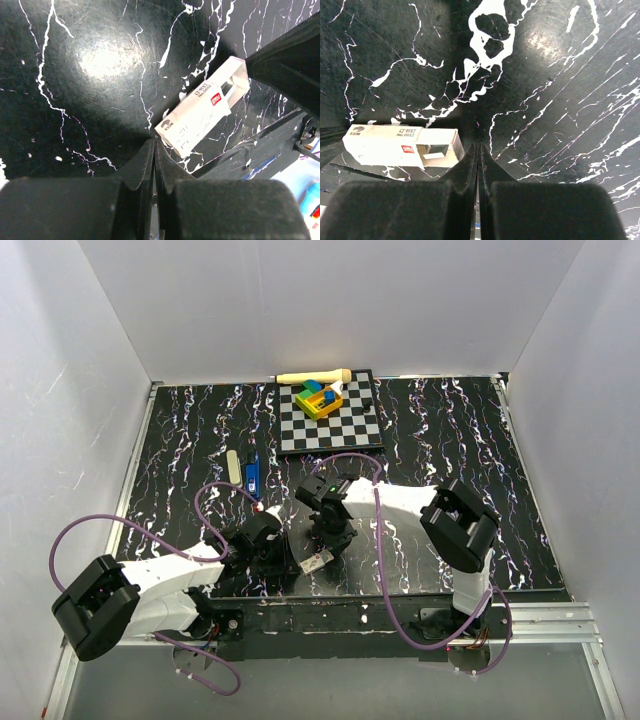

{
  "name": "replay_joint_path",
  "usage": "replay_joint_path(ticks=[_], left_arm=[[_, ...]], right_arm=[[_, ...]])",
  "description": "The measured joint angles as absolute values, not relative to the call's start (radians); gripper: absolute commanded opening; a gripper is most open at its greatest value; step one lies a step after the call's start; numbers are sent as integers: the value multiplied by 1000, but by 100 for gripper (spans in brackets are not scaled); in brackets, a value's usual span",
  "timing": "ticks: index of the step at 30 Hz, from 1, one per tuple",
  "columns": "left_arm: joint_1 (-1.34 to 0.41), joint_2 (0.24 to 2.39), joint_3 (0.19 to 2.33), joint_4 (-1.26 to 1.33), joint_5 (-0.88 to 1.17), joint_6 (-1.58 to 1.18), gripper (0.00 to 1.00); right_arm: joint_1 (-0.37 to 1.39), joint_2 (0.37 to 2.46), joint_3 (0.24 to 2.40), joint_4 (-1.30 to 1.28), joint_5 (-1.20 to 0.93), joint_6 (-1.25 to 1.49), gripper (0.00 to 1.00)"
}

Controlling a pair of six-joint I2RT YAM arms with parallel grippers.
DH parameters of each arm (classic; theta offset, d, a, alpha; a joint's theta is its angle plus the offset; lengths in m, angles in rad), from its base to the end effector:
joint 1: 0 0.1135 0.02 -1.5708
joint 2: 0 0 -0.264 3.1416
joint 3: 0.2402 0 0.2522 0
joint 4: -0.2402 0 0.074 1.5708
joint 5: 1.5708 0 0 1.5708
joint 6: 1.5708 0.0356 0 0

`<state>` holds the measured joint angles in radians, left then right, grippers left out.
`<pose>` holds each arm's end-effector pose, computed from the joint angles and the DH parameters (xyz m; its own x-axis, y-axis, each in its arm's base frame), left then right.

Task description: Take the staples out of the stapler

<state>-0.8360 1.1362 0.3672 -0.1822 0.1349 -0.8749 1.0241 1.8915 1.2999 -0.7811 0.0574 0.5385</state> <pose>0.1239 -0.1442 0.1368 -0.9544 -0.0781 -0.2882 0.0860 0.8523 -0.5159 0.1897 0.3078 0.1698 -0.8719 -0.4479 -0.1978 -0.4657 0.8834 0.0526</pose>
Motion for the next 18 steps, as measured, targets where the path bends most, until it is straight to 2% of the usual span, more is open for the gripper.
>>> replay_joint_path(ticks=[18], left_arm=[[-838, 1164, 390, -187, 113, -875, 0]], right_arm=[[1071, 1909, 1322, -770, -43, 509, 1]])
